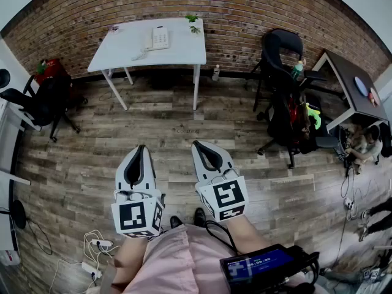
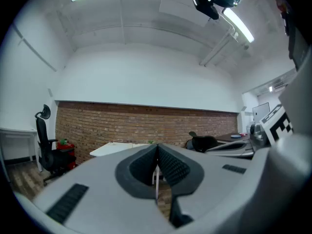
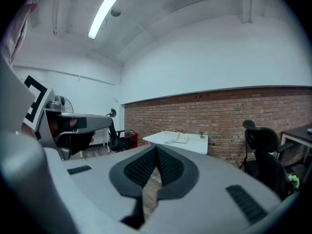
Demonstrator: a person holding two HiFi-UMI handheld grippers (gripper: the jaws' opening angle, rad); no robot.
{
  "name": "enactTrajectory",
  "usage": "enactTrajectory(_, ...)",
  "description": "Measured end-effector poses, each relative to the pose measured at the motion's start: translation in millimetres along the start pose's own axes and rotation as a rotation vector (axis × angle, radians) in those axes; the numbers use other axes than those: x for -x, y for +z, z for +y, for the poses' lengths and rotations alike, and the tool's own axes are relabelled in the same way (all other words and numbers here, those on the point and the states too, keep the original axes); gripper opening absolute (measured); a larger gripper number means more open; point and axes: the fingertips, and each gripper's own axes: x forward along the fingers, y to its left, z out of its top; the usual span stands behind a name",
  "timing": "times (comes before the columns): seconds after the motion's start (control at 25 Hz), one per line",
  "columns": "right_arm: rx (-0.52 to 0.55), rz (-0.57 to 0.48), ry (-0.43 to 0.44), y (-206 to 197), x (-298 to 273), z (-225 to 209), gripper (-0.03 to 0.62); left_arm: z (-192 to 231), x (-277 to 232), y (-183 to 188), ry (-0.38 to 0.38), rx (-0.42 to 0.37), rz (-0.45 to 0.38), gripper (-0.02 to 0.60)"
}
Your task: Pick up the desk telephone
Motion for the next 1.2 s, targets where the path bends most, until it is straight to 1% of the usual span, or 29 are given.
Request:
enactTrajectory(0.36, 0.004, 0.007, 0.001, -1.3, 0.1, 0.3, -0.003, -1.0, 0.3, -1.4, 0.001, -0.005, 0.007, 0.011)
enactTrajectory(0.52, -0.028, -0.016, -0.029, -0.4, 3.7, -6.4, 0.000, 1.2, 4.5, 0.3, 0.026, 0.010, -0.017, 0.012)
enactTrajectory(0.56, -0.037, -0.012, -0.027, -1.3, 3.9, -8.1, 0.081, 0.9, 5.3, 0.9, 0.027, 0.020, -0.027, 0.063)
enactTrajectory(0.6, -0.041, -0.007, -0.023, -2.6, 3.7, -10.0, 0.205, -0.2, 4.9, 0.8, 0.024, 0.031, -0.032, 0.170)
enactTrajectory(0.64, -0.040, -0.004, -0.023, -3.8, 3.5, -12.8, 0.213, -1.6, 3.4, 0.2, 0.021, 0.040, -0.034, 0.223)
enactTrajectory(0.8, -0.016, 0.008, -0.025, -9.5, 0.9, -28.1, 0.207, -10.2, -8.0, -3.3, 0.027, 0.044, -0.032, 0.230)
enactTrajectory(1.0, 0.000, 0.017, -0.002, -13.0, -3.3, -44.2, 0.195, -21.3, -18.0, -6.8, 0.055, 0.033, -0.025, 0.230)
enactTrajectory(1.2, 0.004, 0.025, 0.023, -17.8, -15.2, -51.5, 0.190, -18.8, -27.2, -15.7, 0.080, 0.038, -0.007, 0.230)
